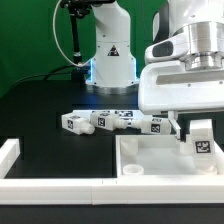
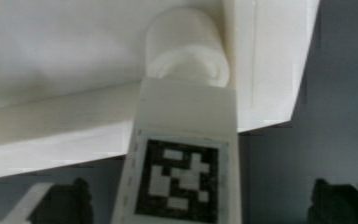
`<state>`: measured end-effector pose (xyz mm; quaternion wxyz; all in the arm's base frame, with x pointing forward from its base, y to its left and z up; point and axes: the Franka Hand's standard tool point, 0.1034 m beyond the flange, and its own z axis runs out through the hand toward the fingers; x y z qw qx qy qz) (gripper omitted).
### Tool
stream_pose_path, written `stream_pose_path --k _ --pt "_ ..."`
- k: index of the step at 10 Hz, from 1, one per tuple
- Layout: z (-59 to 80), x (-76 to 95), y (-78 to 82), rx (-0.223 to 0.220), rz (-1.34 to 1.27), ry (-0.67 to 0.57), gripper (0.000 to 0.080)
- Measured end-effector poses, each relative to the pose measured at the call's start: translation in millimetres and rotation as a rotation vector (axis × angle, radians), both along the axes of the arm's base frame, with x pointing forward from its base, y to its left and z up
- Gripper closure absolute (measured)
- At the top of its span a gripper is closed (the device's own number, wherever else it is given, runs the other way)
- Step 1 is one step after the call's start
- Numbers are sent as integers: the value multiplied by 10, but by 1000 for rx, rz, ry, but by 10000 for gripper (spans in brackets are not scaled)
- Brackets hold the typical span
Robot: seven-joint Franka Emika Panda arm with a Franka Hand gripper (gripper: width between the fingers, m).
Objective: Assemble one leg
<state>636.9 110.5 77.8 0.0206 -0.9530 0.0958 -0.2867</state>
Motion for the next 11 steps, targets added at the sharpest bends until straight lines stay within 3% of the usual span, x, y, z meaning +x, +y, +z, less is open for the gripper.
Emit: stream_pose_path --k 1,5,7,11 --pt "0 0 0 -2 3 0 156" --pt "-16 -1 -42 -21 26 41 150" --pt "222 141 -200 2 7 144 150" --pt "191 122 -153 65 -53 465 150"
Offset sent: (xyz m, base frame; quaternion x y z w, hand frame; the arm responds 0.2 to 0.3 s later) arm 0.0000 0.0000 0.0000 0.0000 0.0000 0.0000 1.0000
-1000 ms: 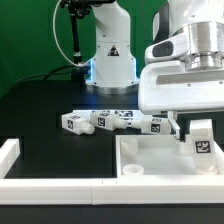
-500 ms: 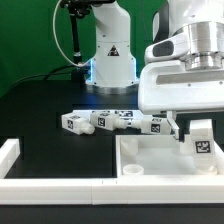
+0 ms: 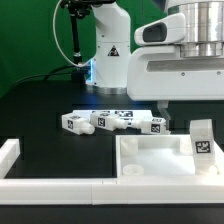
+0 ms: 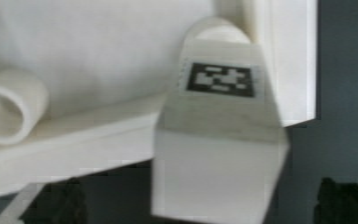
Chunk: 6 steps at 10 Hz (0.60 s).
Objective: Assemble one leg
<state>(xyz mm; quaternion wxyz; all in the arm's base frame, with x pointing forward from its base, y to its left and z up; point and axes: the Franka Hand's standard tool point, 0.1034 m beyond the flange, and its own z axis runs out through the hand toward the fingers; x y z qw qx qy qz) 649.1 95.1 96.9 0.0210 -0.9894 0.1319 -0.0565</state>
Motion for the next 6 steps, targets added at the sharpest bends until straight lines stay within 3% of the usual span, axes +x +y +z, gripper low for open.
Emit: stream_pose_path --k 2,4,6 --pt "-30 -15 28 22 -32 85 150" --pt "-133 -58 83 23 -55 83 150" --pt "-130 -52 63 23 -71 83 150"
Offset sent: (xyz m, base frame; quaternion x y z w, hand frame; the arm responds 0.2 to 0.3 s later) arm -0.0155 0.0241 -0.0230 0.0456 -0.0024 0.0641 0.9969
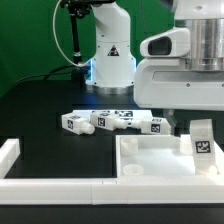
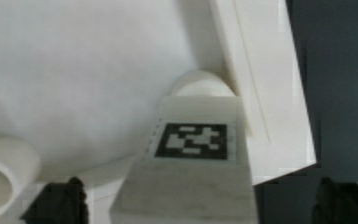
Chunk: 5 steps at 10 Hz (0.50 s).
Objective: Assemble one leg
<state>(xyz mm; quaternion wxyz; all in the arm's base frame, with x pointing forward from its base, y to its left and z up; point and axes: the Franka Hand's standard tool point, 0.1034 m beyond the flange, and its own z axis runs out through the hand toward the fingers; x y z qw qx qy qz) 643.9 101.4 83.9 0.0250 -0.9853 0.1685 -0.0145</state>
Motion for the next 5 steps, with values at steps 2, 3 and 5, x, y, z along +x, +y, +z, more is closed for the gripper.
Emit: stream_pose_path --k 2,3,5 --pt "0 0 1 2 -47 2 418" --pt "0 0 2 5 -108 5 418" --pt "-1 1 8 11 -263 11 511"
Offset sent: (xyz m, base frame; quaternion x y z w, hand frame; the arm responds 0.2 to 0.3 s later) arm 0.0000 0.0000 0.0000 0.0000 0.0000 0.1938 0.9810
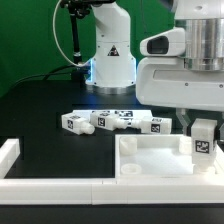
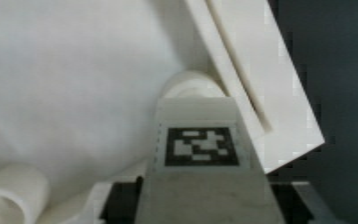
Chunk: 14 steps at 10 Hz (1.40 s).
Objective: Assemble one leg
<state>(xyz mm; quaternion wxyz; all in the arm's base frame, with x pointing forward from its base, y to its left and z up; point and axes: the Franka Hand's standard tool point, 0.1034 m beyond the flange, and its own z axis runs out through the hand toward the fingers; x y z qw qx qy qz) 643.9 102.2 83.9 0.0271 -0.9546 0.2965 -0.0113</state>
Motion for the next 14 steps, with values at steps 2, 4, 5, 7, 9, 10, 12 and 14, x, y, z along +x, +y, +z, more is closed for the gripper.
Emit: stream_pose_path --k 2,4,5,7,9,10,12,14 --pt "-9 -6 11 4 -116 6 511" --pt "-17 1 59 13 -428 -4 511" --pt "-19 -3 69 18 -539 1 511" --pt "-31 -11 174 44 -843 5 511" --pt "-50 -21 271 80 -1039 -20 511" --pt "-49 -21 273 85 -1059 -15 511" --pt "-44 -19 261 76 -979 -20 450" --pt "-23 -11 185 46 -602 -37 283"
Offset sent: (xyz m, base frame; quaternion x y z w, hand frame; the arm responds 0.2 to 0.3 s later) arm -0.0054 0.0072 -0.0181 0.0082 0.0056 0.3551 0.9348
